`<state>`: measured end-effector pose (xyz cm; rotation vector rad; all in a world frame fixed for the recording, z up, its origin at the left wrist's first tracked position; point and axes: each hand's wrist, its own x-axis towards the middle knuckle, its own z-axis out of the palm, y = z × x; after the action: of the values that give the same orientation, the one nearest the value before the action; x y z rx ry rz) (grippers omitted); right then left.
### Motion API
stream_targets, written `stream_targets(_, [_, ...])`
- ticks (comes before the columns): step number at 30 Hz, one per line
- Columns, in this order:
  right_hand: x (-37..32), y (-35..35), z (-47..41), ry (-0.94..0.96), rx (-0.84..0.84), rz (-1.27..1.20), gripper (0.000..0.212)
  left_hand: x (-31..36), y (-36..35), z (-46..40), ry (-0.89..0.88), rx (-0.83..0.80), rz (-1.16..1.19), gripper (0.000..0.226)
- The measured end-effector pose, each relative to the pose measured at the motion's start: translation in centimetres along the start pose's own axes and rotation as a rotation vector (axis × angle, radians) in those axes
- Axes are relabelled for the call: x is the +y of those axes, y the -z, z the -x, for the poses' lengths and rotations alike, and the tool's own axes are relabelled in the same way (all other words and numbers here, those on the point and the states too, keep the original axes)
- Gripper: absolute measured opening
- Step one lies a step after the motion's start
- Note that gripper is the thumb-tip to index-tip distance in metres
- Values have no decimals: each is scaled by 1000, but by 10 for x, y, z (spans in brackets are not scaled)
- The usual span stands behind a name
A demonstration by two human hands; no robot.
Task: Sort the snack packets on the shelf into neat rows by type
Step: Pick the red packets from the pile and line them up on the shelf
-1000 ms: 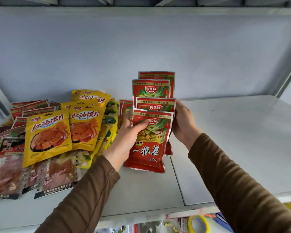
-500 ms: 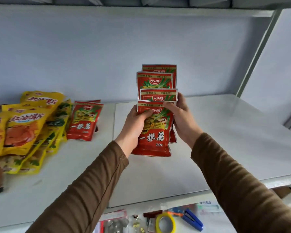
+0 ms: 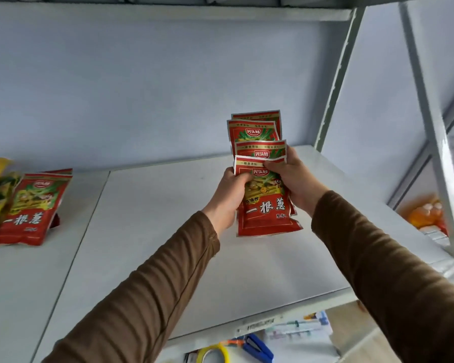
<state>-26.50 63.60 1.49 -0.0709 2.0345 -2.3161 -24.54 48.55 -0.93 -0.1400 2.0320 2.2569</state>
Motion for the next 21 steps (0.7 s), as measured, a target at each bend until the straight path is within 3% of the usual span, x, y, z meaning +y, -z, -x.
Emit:
stream_targets(5, [-5, 57, -19, -54, 46, 177, 42, -9, -53, -28, 39, -38, -54, 27])
stream_targets(11, [-13, 131, -52, -134, -2, 262, 21, -20, -129, -66, 92, -38, -38, 31])
stream_targets(16, [-18, 177, -85, -208, 32, 282, 39, -24, -177, -99, 80, 22, -137, 36])
stream_targets(21, [-6, 196, -117, -189, 136, 286, 36, -32, -196, -126, 40, 84, -365, 47])
